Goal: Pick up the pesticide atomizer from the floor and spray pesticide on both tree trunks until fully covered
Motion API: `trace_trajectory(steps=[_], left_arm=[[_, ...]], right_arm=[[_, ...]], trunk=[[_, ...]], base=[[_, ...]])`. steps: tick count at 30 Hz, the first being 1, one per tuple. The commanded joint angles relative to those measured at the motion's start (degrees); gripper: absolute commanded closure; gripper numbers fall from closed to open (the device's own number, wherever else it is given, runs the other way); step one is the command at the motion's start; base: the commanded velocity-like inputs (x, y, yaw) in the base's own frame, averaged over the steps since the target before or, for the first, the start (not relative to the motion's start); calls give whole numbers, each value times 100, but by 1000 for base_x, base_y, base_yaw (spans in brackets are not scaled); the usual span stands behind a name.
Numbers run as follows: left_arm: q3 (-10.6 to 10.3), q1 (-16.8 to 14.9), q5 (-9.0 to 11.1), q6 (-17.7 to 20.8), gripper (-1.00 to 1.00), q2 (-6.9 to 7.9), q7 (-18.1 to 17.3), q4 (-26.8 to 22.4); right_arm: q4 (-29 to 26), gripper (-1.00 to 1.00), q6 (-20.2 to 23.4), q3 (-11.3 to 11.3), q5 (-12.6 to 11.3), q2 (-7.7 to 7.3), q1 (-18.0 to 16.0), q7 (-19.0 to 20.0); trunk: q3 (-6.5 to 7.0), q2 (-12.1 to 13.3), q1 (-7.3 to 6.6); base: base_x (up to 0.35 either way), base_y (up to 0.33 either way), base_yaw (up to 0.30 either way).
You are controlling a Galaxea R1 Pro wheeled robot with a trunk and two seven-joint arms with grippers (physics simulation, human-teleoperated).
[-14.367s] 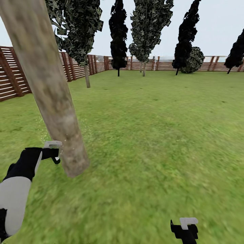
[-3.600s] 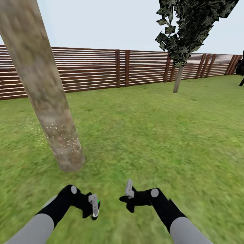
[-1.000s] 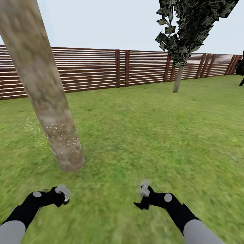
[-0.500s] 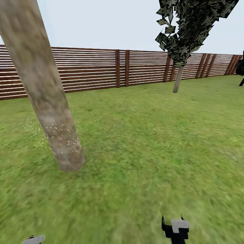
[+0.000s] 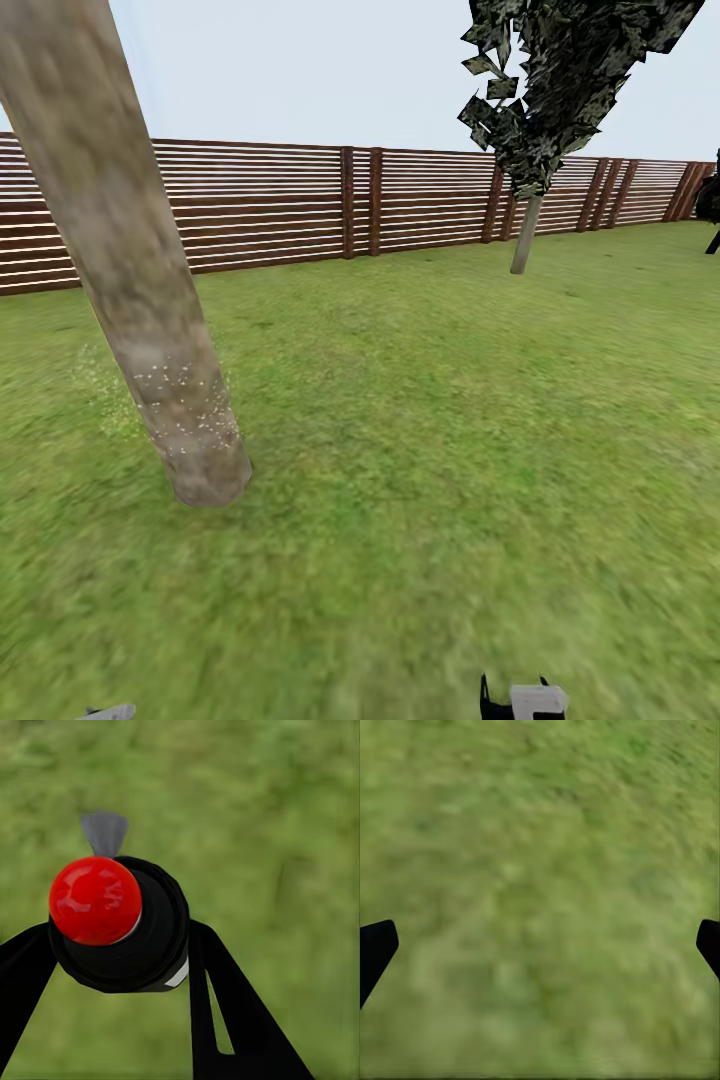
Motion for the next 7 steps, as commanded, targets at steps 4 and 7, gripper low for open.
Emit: trace_trajectory(steps=[4,7], left_arm=[[29,-2,-22,-12,100,-26,-48,101],[24,-2,-22,-13,100,-32,-49,159]], right_arm=[[4,-100,-7,-33,61,1,18,-38],[4,-100,-4,-33,61,1,24,-38]], trunk=[[-5,-2,-1],[-5,-2,-1]], base=[[0,0,0],[0,0,0]])
